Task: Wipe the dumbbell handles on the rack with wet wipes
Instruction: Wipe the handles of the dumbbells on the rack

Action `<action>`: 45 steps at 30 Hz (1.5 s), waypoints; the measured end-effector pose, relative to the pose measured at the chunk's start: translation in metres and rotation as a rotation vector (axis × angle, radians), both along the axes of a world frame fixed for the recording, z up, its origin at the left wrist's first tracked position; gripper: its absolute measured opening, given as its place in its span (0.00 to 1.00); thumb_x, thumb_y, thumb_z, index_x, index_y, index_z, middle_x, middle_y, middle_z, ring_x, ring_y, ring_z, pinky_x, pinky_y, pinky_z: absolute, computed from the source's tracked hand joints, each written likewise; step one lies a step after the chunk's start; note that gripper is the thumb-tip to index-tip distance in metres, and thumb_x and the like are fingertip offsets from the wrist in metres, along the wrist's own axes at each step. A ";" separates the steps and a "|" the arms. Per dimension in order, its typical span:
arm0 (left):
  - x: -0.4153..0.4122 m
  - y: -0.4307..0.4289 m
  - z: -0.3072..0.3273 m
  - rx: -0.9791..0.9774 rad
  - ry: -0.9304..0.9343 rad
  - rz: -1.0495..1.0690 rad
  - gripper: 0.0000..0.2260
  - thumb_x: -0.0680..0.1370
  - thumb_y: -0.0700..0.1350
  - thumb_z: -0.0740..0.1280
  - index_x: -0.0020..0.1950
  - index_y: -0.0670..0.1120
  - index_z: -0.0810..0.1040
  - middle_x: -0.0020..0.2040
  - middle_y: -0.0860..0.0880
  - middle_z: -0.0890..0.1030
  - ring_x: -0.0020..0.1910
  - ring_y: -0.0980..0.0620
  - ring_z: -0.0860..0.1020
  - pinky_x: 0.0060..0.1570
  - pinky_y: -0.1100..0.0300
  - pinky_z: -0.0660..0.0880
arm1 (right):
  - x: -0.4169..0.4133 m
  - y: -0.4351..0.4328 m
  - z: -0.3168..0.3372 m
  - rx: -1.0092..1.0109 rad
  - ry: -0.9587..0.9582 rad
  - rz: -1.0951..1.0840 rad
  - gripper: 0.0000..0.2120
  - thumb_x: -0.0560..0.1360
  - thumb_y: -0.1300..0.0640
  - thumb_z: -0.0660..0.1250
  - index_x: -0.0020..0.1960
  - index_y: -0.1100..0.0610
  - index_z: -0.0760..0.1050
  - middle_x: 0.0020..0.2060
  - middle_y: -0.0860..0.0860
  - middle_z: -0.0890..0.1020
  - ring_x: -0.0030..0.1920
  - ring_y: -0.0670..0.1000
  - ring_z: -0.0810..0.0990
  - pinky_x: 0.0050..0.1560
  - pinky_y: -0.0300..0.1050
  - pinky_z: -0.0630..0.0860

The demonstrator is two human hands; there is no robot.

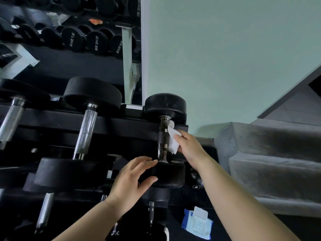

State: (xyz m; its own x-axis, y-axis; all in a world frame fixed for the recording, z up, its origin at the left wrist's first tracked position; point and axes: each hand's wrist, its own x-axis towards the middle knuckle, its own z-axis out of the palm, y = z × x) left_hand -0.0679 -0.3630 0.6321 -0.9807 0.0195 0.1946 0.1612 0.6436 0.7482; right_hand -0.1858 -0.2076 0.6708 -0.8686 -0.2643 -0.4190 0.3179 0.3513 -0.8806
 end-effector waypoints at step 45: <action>-0.111 -0.009 0.019 0.562 -0.902 0.061 0.06 0.76 0.41 0.66 0.39 0.44 0.74 0.36 0.45 0.76 0.37 0.47 0.75 0.38 0.58 0.71 | 0.078 -0.013 -0.033 0.357 0.592 -0.103 0.28 0.72 0.44 0.46 0.46 0.62 0.77 0.40 0.44 0.73 0.44 0.48 0.72 0.46 0.30 0.65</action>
